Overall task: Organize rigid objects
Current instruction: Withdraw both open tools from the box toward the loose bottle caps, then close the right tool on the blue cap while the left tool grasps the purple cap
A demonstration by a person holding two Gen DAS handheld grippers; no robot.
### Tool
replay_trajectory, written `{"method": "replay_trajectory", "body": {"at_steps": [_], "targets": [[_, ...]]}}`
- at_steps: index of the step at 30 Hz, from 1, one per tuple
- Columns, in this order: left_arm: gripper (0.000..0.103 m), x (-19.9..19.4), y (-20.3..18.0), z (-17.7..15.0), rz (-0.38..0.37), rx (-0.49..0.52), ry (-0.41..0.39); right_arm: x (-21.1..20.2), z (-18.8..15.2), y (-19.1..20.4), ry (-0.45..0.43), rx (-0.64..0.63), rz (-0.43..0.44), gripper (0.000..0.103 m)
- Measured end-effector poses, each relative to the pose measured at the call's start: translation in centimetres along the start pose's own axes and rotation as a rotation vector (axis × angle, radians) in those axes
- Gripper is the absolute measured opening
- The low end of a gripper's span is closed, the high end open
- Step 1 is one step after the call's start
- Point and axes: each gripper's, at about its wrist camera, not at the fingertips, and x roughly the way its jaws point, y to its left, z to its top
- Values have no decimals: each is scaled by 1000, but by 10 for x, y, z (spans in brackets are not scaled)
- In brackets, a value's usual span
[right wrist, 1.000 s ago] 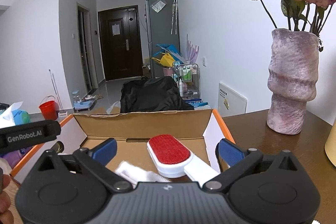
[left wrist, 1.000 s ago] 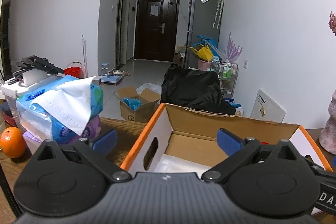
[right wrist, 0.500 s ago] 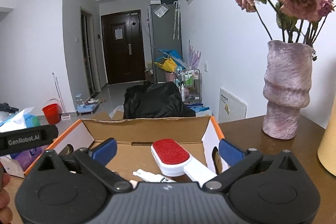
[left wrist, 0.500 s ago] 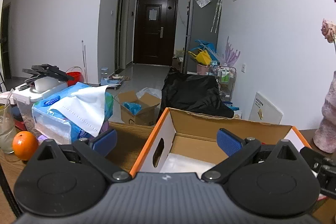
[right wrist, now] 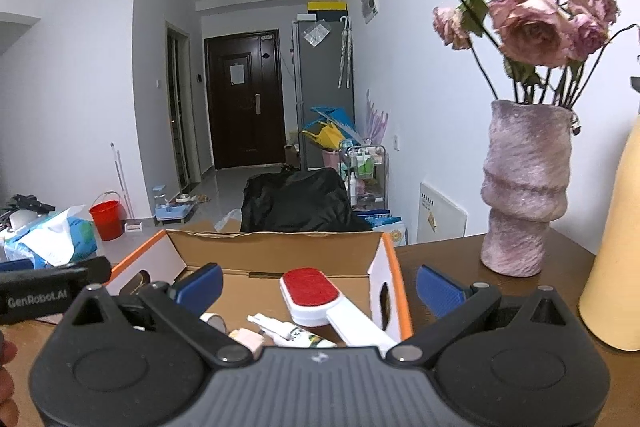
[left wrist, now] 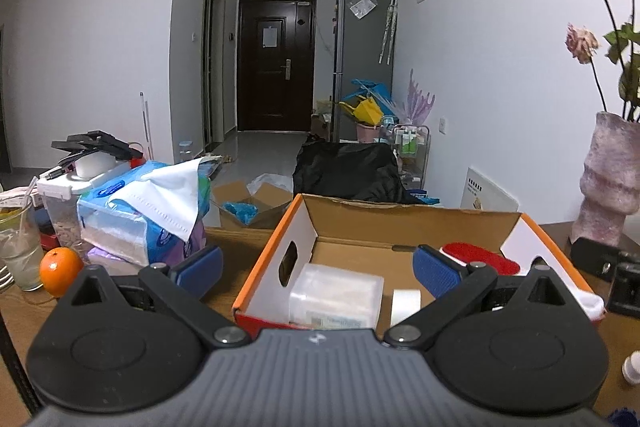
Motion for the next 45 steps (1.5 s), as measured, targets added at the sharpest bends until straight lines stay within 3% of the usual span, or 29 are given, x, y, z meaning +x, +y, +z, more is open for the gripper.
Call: {"method": "replay_trajectory", "body": {"at_steps": [21, 37, 45], "targets": [[103, -54, 10, -45, -4, 9, 79, -63, -35, -30, 8, -47, 18, 103], [103, -91, 6, -82, 1, 22, 155, -97, -85, -51, 128, -102, -4, 103], [103, -101, 2, -93, 7, 17, 189, -80, -105, -64, 238, -87, -29, 103]]}}
